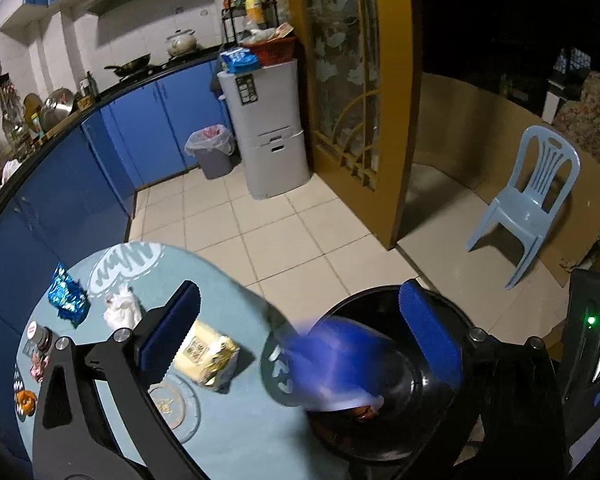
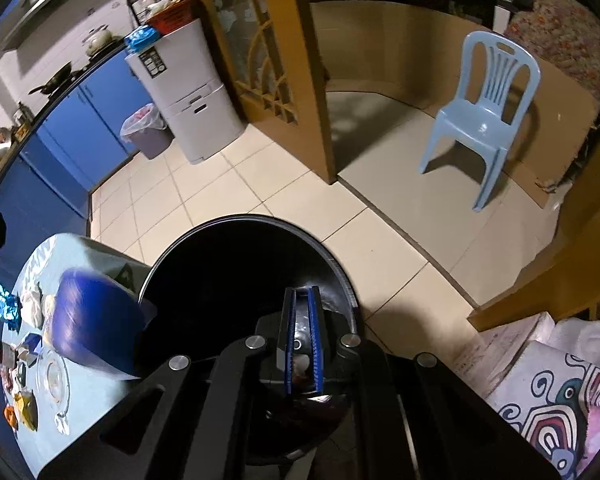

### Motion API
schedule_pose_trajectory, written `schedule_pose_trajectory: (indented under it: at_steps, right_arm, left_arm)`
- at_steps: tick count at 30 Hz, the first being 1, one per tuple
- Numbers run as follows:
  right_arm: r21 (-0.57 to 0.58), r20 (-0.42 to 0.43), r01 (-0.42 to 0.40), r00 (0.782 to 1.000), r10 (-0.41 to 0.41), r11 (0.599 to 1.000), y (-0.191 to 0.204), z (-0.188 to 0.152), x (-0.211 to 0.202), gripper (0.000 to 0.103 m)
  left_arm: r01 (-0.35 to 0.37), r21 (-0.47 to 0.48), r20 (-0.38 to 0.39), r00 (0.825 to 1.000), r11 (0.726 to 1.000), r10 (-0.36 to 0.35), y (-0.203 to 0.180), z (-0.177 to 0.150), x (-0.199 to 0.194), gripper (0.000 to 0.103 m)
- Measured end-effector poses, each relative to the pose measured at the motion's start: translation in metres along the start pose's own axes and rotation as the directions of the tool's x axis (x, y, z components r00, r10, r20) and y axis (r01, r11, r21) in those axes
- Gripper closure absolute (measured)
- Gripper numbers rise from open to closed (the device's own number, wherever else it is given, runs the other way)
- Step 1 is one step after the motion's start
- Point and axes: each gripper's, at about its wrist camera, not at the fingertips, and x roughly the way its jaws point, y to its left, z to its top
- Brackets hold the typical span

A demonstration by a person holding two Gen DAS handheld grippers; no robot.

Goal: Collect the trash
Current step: 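Carry the orange box and blue cup over the black trash bin, then open both tools to drop the box and cup into the bin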

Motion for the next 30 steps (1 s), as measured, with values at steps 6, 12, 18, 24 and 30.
schedule_pose_trajectory:
  at_steps: [6, 12, 18, 24, 30]
  right_arm:
    - [0.020, 0.008, 0.017, 1.000, -0.017, 1.000, -0.014, 0.001, -0.002, 0.095]
    - [0.023, 0.012, 0.012, 1.000, -0.013, 1.000, -0.013, 0.002, -0.002, 0.095]
    - [-0.008, 0.037, 0.004, 0.999, -0.004, 1.000, -0.003, 0.000, -0.006, 0.095]
    - [-0.080, 0.056, -0.056, 0.997, 0.061, 0.995, 0.014, -0.001, -0.011, 0.095]
    - [-0.156, 0.016, -0.082, 0.996, 0.086, 0.984, 0.038, -0.010, -0.009, 0.095]
  left_arm:
    - [0.001, 0.008, -0.009, 1.000, 1.000, -0.001, -0.007, 0.002, 0.004, 0.003]
    - [-0.013, -0.006, -0.010, 1.000, 1.000, 0.013, 0.000, 0.002, 0.004, 0.003]
    - [-0.025, -0.025, -0.011, 1.000, 0.999, 0.025, 0.011, 0.000, 0.001, 0.003]
    - [-0.044, -0.049, -0.014, 0.999, 0.998, 0.043, 0.026, -0.005, -0.003, 0.003]
    - [-0.106, -0.069, -0.006, 0.994, 0.992, 0.106, 0.057, -0.017, -0.014, 0.003]
